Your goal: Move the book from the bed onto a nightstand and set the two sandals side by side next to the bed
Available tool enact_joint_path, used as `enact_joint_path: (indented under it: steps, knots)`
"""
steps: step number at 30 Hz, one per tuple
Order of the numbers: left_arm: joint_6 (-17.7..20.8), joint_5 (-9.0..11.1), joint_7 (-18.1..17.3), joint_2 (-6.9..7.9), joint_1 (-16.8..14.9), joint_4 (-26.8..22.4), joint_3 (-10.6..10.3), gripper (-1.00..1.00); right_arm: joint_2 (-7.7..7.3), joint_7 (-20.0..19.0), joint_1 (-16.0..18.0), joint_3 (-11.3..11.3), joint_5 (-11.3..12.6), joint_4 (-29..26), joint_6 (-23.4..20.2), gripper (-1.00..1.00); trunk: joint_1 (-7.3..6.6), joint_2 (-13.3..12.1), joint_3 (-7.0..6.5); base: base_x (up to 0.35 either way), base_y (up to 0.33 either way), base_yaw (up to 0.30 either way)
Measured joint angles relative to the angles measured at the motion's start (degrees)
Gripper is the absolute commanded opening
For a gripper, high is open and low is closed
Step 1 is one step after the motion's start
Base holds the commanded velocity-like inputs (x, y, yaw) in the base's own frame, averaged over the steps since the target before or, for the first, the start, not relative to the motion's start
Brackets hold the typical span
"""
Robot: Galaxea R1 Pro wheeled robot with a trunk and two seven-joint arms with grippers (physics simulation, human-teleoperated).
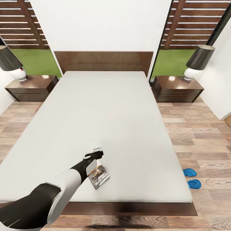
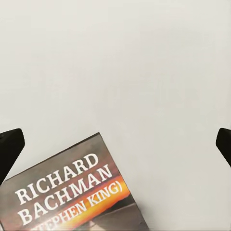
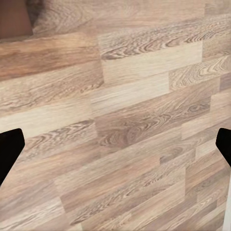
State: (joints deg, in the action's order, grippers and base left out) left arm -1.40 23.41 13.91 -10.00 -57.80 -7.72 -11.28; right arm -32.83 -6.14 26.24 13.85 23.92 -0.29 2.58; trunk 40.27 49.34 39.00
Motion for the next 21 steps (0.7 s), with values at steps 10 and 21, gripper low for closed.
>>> enact_joint_path:
  steps: [10, 21]
  knots:
    - [-0.03, -0.14, 0.12, 0.0, 0.0, 0.66, 0.0, 1.0, 0.07, 0.01, 0.0, 0.01, 0.0, 0.03, 0.02, 1.0, 2.2, 4.01, 1.8, 0.0, 0.0, 0.0]
    - [-0.03, -0.15, 0.11, 0.0, 0.0, 0.66, 0.0, 1.0, 0.07, 0.01, 0.0, 0.01, 0.0, 0.07, 0.02, 1.0, 4.62, 8.43, 3.77, 0.0, 0.0, 0.0]
